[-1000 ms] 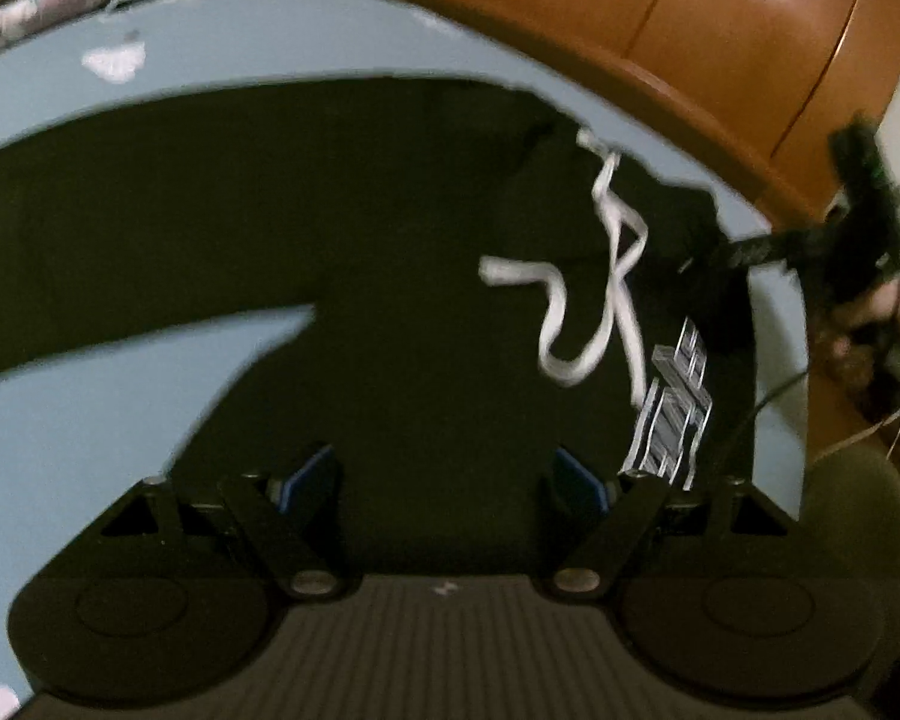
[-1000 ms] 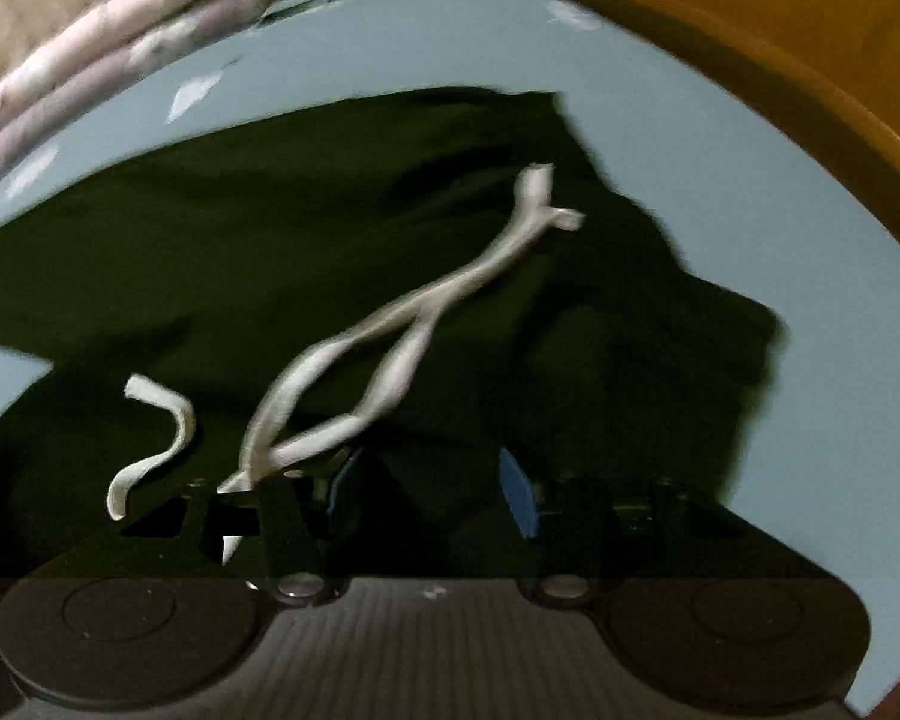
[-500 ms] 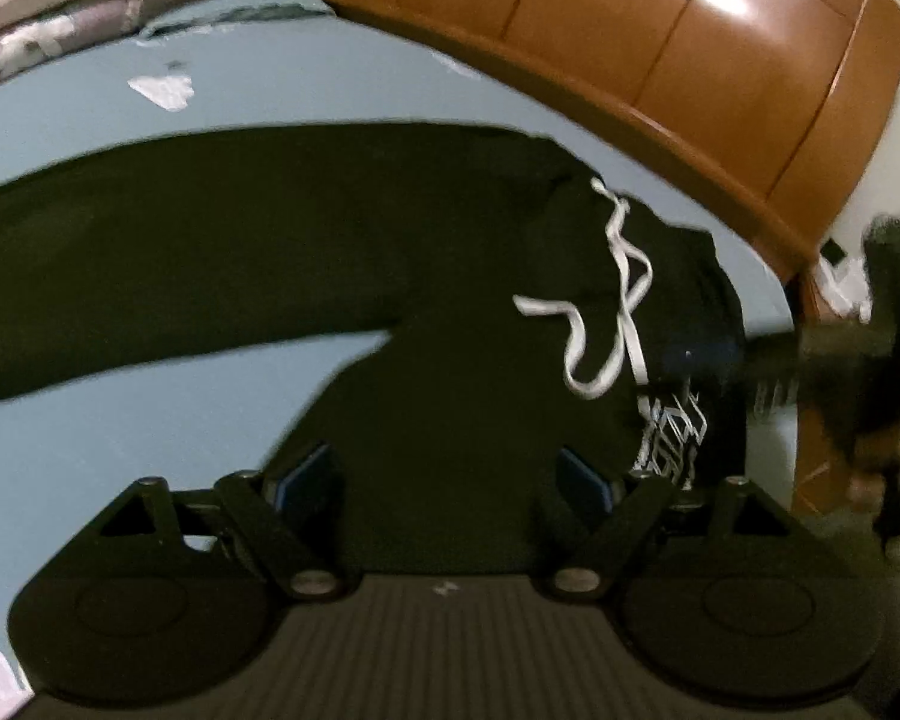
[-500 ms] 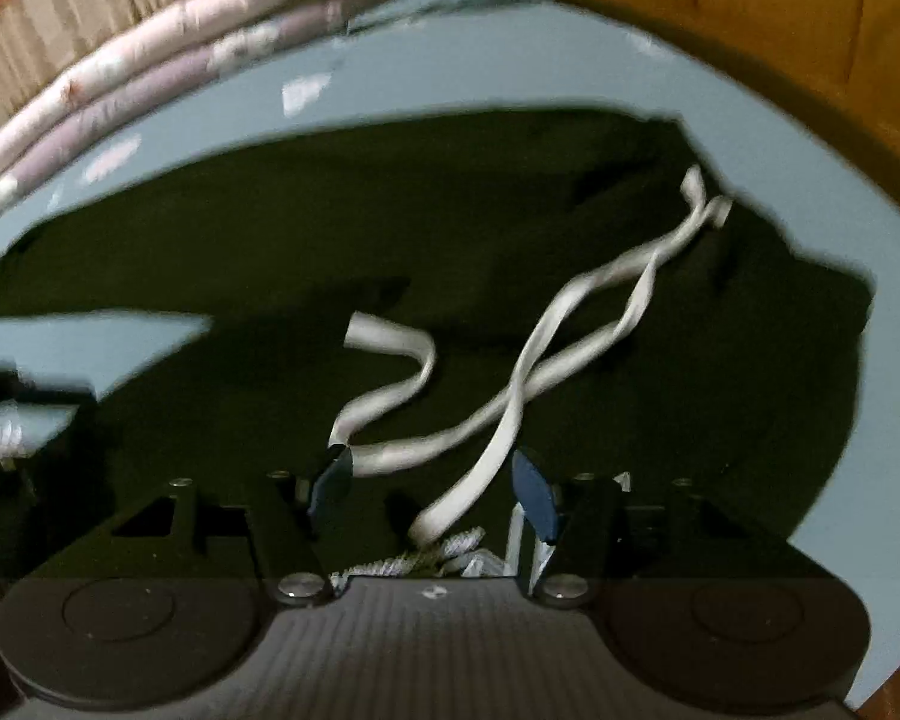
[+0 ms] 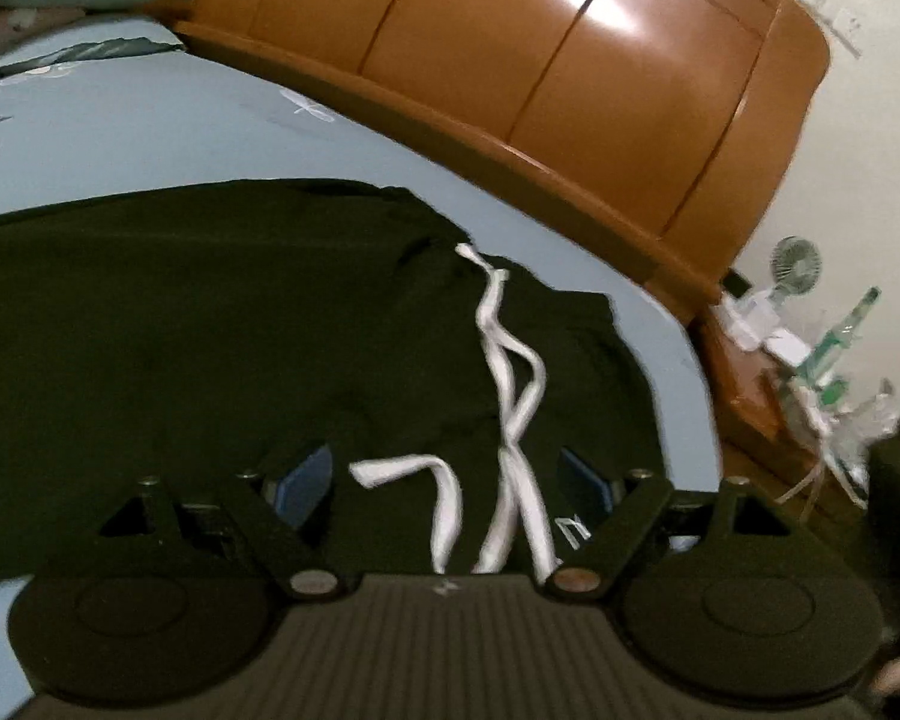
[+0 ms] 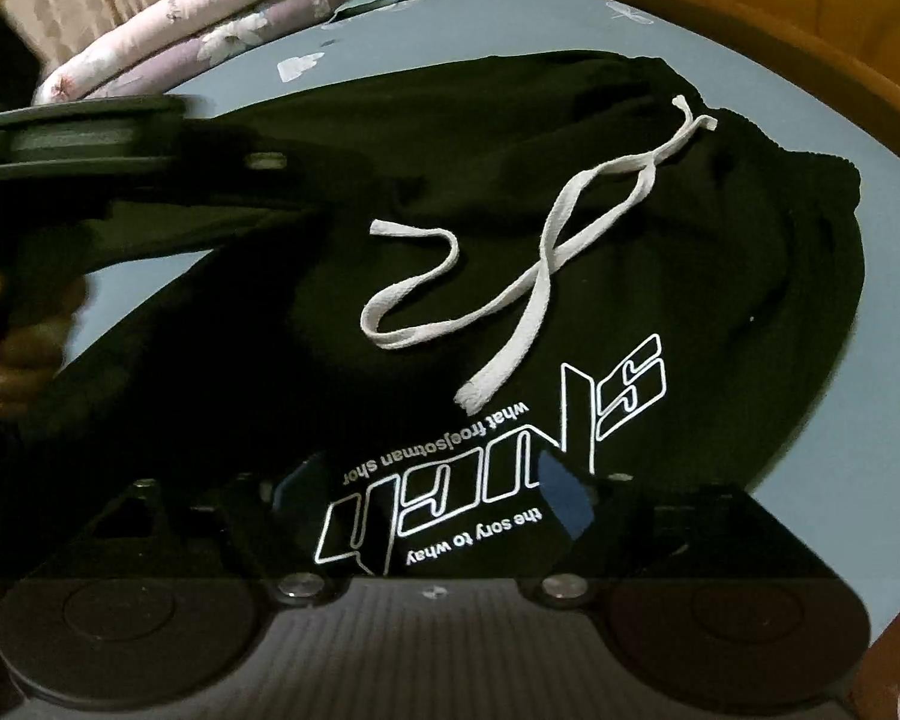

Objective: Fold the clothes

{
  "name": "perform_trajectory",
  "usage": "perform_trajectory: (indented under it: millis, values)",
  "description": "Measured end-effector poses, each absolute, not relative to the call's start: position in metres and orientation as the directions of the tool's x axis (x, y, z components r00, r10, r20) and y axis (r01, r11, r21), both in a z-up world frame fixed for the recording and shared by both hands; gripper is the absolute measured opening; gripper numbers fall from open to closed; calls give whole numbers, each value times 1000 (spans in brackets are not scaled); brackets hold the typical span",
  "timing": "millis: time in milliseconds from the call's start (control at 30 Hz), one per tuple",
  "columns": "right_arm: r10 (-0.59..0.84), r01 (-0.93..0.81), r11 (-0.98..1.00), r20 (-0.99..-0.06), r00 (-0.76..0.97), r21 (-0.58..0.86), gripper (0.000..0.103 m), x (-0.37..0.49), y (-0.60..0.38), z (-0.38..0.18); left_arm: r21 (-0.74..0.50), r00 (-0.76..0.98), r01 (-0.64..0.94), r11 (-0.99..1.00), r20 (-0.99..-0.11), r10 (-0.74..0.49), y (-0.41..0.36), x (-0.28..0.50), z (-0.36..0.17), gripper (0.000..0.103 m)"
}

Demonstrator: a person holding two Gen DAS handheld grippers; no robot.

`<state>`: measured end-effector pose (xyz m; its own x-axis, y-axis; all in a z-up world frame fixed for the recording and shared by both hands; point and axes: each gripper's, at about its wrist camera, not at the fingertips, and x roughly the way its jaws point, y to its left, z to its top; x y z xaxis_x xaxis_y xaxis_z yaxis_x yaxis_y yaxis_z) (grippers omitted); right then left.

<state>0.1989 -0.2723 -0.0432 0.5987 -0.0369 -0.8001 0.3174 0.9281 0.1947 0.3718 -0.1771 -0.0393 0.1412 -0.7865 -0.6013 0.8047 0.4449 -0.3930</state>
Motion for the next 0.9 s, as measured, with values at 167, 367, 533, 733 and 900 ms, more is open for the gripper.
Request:
perform_trajectory:
  millis: [167,367,533,733,900]
  values:
    - [-26,285,938,-783,622,196,89,194,-271,-48,-399,222,707,584,-659,-719,-155,398,-61,81]
    - [10,259,938,-765,644,230,103,197,-272,-54,-414,248,682,603,-645,-723,-105,404,-41,81]
    - [-31,235,961,-782,622,149,103,197,-255,-53,-345,421,587,732,-643,-640,-72,447,-39,81]
    - [-64,220,972,-796,601,88,103,198,-246,-52,-294,507,456,840,-690,-516,-27,465,-64,82]
    - [-65,223,969,-753,654,110,103,214,-251,-15,-214,448,520,827,-756,-478,-19,438,-54,82]
